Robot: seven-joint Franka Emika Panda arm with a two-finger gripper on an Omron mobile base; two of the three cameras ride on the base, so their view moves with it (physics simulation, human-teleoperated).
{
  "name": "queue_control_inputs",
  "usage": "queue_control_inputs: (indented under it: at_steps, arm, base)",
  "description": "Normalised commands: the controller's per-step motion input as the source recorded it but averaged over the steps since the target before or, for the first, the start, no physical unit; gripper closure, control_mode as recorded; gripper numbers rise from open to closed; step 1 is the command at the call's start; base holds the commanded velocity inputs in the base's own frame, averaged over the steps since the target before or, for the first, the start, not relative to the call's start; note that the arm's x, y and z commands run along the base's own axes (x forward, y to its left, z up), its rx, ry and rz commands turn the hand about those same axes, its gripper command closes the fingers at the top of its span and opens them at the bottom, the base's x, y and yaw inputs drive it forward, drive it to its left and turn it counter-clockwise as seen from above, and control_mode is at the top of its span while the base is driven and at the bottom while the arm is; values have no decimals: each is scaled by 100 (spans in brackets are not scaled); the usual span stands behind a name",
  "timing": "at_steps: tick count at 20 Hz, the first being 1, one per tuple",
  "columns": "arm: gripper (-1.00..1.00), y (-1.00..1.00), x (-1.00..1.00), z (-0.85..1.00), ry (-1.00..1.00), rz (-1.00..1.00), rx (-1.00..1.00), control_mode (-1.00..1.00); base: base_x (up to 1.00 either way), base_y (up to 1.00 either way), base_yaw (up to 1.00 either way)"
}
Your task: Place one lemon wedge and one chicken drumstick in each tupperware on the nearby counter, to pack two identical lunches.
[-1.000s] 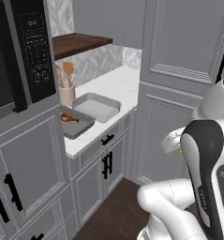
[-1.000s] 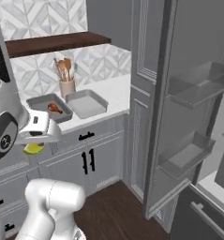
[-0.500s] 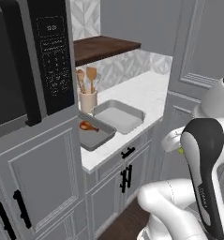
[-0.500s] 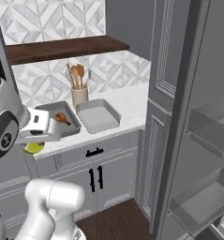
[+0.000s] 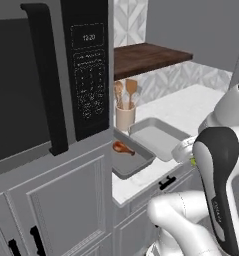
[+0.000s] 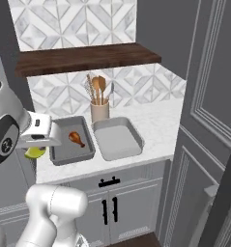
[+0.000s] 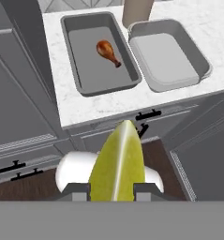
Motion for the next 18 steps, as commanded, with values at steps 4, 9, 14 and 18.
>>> queue_control_inputs:
  at_steps: [4, 9, 14, 18]
  arm:
    - [100, 0, 0, 0, 0, 0, 0, 100]
    - [100, 0, 15, 0, 0, 5, 0, -100]
    - [100, 0, 85, 0, 1, 27, 0, -100]
    - [100, 0, 100, -24, 0, 28, 0, -100]
  base:
    - [65, 0, 28]
    - [47, 0, 20]
    - [0, 0, 0]
    - [0, 0, 0]
